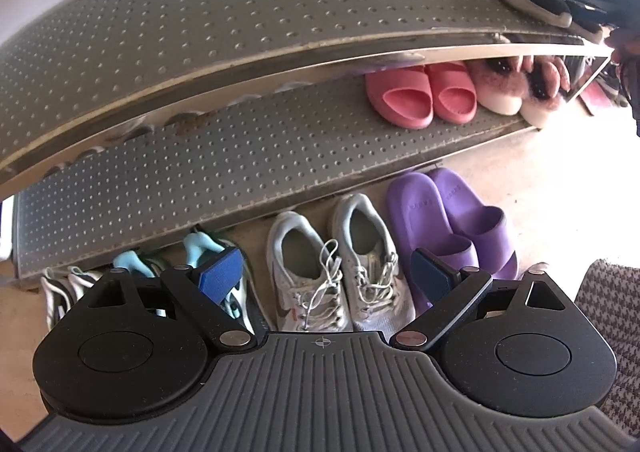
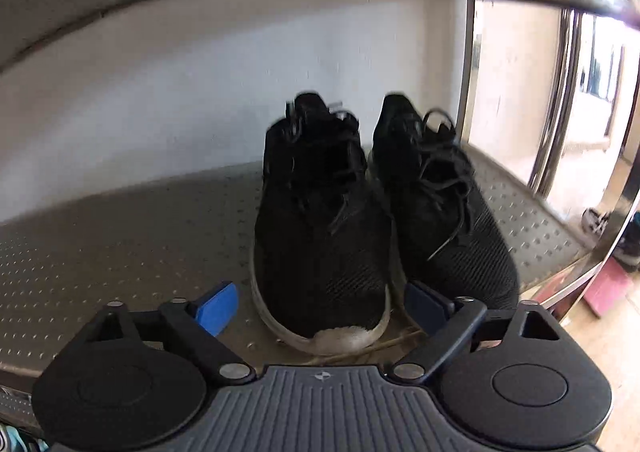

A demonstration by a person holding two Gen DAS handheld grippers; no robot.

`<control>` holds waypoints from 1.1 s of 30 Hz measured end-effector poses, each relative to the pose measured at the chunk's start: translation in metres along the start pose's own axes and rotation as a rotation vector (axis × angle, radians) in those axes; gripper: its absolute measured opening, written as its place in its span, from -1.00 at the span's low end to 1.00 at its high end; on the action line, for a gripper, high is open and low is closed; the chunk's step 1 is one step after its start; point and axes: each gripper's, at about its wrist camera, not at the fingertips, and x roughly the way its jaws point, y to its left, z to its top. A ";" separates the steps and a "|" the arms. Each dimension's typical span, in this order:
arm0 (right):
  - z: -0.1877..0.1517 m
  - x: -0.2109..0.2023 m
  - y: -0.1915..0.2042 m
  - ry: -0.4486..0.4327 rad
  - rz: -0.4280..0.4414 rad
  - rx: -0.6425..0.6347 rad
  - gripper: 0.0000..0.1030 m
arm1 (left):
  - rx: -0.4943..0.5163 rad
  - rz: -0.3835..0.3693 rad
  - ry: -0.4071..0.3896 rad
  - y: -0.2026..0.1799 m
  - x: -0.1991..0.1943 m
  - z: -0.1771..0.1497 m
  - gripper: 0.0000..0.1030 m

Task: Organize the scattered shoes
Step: 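Push the black sneakers into line on the shelf with the right gripper, then move the right gripper down and grasp both purple slides by their heels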

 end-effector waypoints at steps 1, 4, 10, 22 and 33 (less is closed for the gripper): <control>-0.001 0.002 0.001 0.008 -0.004 -0.001 0.57 | 0.000 0.000 0.002 0.001 0.001 0.000 0.83; -0.005 0.007 0.009 0.012 -0.036 -0.060 0.51 | -0.003 0.006 0.004 0.002 0.002 0.000 0.83; 0.002 0.001 0.020 0.051 -0.074 -0.152 0.46 | -0.009 0.013 -0.002 0.003 0.000 0.000 0.83; -0.006 -0.015 -0.001 0.118 -0.067 -0.124 0.59 | 0.018 0.033 0.002 -0.002 0.003 0.000 0.83; -0.038 -0.089 0.057 0.366 0.016 -0.141 0.84 | -0.025 0.075 0.009 0.017 -0.009 -0.004 0.83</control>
